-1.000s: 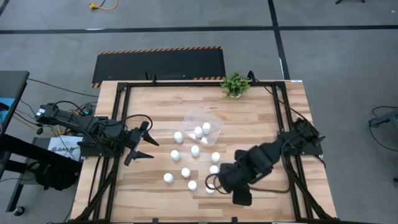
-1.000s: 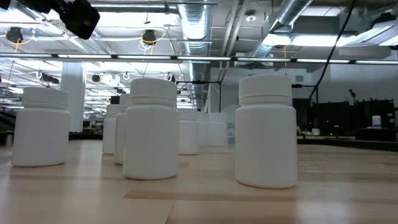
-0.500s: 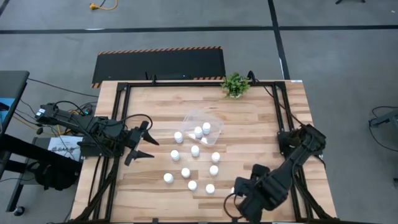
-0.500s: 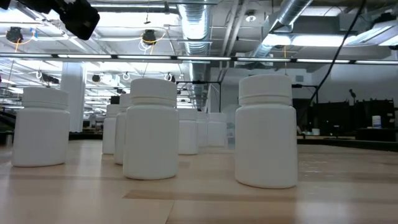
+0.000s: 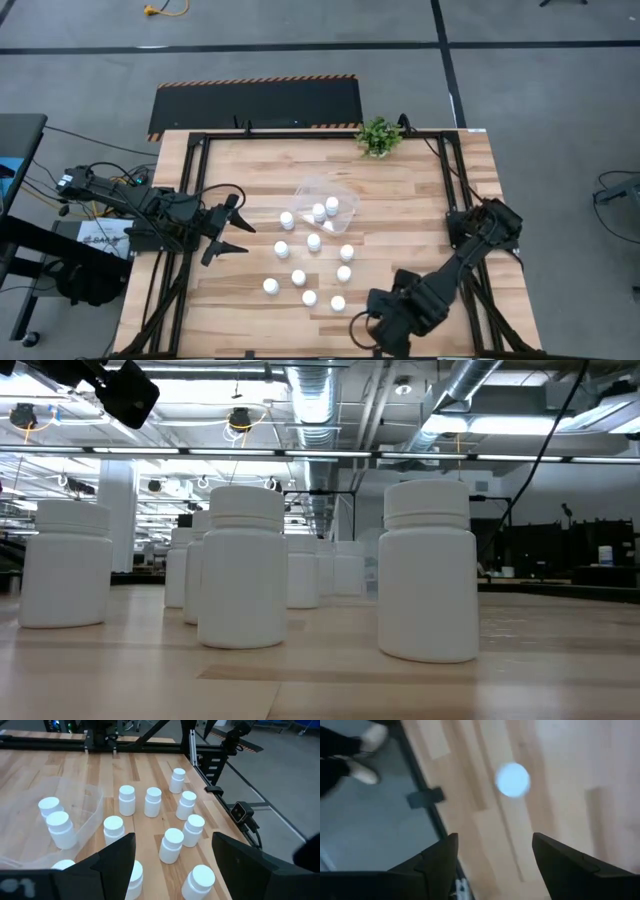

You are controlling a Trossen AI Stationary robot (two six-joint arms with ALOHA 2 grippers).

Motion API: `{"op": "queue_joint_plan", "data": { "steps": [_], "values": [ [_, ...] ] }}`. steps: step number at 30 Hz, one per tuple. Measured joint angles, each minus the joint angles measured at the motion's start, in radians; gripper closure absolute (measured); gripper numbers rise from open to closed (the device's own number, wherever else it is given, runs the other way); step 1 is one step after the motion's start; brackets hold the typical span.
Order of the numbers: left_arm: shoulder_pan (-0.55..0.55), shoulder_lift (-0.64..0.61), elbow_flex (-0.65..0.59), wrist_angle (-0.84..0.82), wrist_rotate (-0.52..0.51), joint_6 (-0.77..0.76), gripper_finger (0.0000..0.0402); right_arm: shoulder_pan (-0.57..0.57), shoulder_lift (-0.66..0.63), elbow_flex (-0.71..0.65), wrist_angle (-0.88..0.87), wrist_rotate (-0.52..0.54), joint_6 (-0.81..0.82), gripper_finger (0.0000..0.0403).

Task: Pick and place pill bottles into a basket
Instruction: Put the pill bottle into the bin

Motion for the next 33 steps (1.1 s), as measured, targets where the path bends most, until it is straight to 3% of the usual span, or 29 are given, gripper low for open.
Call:
{"op": "queue_joint_plan", "data": {
  "steps": [9,33],
  "values": [
    [0.000,0.000,0.000,0.000,0.000,0.021,0.0150,-0.084,0.000,-0.049,0.067,-0.027,-0.040,0.0154],
    [0.000,0.000,0.000,0.000,0.000,0.027,0.0150,-0.054,0.000,-0.132,0.083,0.008,-0.070,0.0154]
  ]
}}
